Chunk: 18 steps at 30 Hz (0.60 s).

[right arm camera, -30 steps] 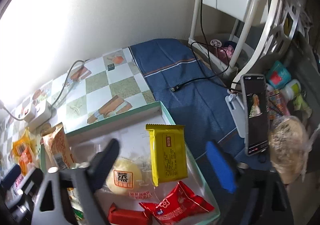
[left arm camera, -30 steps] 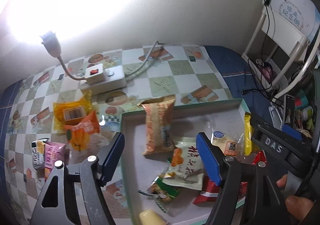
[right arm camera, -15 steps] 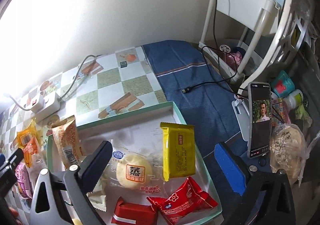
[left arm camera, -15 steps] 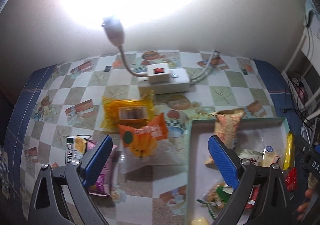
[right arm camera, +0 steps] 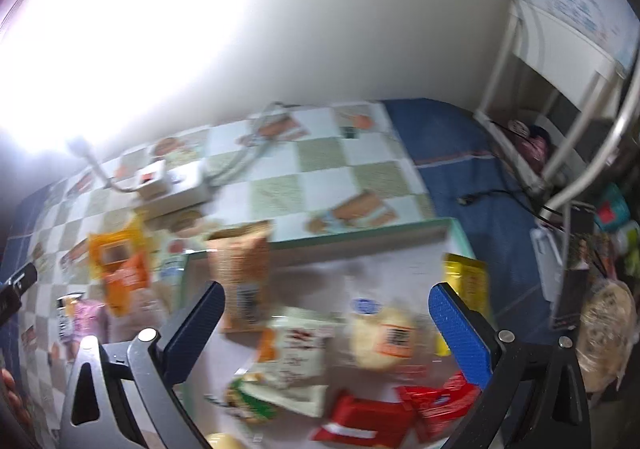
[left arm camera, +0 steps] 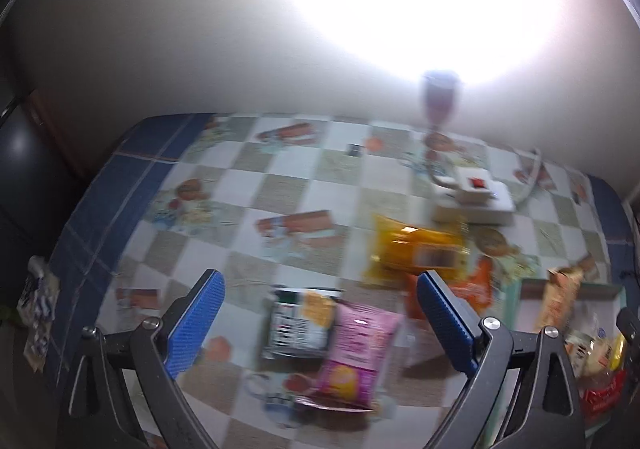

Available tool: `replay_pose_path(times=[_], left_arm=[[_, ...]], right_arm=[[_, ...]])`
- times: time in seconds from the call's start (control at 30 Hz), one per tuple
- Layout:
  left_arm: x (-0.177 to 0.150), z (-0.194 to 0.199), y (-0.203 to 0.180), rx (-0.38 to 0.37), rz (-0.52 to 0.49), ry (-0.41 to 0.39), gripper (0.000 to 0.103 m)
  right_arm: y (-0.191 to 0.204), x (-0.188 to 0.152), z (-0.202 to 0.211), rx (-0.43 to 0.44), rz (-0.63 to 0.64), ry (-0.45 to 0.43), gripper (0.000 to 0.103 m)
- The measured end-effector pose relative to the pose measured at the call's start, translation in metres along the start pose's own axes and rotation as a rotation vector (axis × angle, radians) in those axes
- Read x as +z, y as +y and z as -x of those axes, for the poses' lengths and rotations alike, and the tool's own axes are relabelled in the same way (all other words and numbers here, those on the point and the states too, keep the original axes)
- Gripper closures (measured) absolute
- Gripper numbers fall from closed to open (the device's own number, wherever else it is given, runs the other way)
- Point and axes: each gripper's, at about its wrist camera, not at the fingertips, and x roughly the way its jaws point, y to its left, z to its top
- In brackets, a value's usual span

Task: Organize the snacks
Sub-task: 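Move both open tools back toward the remaining snacks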

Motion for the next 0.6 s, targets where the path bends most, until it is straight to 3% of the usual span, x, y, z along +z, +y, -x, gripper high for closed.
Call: replay_pose_path(times=[0.23, 0.43, 0.6], left_arm=[[0.007, -0.001, 0.087, 0.098, 0.148, -0.013, 0.006], [0.003, -0.012, 0.142, 0.114, 0.256, 0.009, 0.006], [-0.005, -0.041, 0.160, 0.101, 0.284, 0.076, 0.006]], right_arm=[[0.064, -0.003, 0.006, 0.051, 0.069, -0.016, 0.000], [0.118, -0.011, 0.006, 0.137, 0.111, -0.006, 0.000], [0.161, -0.024, -0.002, 0.198, 0.141, 0.032, 0.000]])
